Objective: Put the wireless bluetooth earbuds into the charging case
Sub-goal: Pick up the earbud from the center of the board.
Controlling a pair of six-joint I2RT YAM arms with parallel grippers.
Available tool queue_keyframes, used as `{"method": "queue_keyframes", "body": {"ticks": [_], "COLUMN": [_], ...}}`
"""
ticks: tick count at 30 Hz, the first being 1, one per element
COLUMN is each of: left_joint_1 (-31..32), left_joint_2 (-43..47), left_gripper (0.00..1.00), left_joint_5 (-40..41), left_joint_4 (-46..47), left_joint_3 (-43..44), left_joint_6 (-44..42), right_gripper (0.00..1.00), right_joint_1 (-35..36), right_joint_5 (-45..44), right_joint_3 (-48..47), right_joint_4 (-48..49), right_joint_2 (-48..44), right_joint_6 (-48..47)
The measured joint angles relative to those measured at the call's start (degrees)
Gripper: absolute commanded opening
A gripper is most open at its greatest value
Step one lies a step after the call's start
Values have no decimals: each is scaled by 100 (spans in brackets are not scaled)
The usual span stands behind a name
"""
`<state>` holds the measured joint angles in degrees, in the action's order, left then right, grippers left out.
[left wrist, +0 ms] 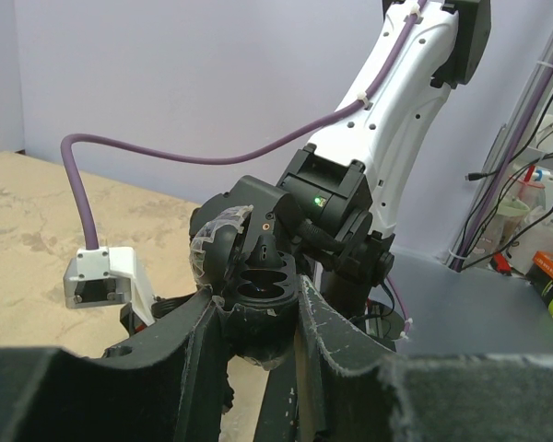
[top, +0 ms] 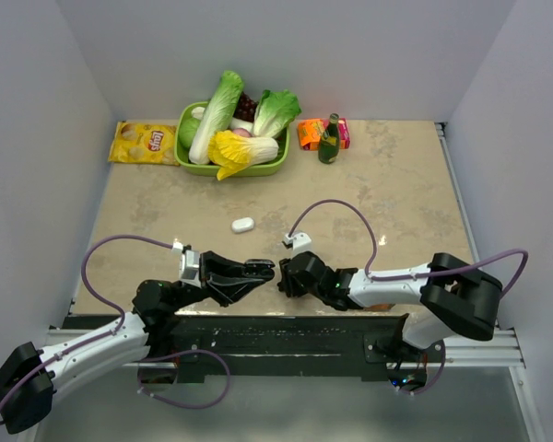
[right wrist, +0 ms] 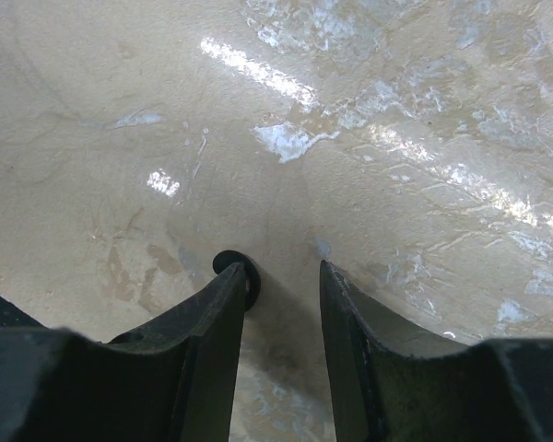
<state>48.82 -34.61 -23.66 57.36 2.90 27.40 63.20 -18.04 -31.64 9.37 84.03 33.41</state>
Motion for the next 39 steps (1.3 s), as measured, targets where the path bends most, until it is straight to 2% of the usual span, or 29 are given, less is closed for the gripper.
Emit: {"method": "queue_keyframes", "body": {"ticks": [9,29,35,38,39], "left_joint_1": [0,0,0,0,0], "left_joint_2": [-22,-59,-85,-85,-85], "left_gripper": [0,0,0,0,0], "left_joint_5": [-2,-11,-11,-11,-11], "left_joint_4": [31,39,39,39,39], "left_joint_3": [0,0,0,0,0], "left_joint_6": [0,0,0,0,0], "right_gripper": [43,32,23,15,7], "right_joint_1": [-4,-26,-24,-24,-24], "right_joint_5": [125,535,732,778,791], "right_joint_3": [-17,-28,-28,-28,-28], "right_joint_4": [142,326,501,538,553], "right_joint_2": [68,109,175,186,186], "right_joint_6": [0,-31,-35,-39,-37]}}
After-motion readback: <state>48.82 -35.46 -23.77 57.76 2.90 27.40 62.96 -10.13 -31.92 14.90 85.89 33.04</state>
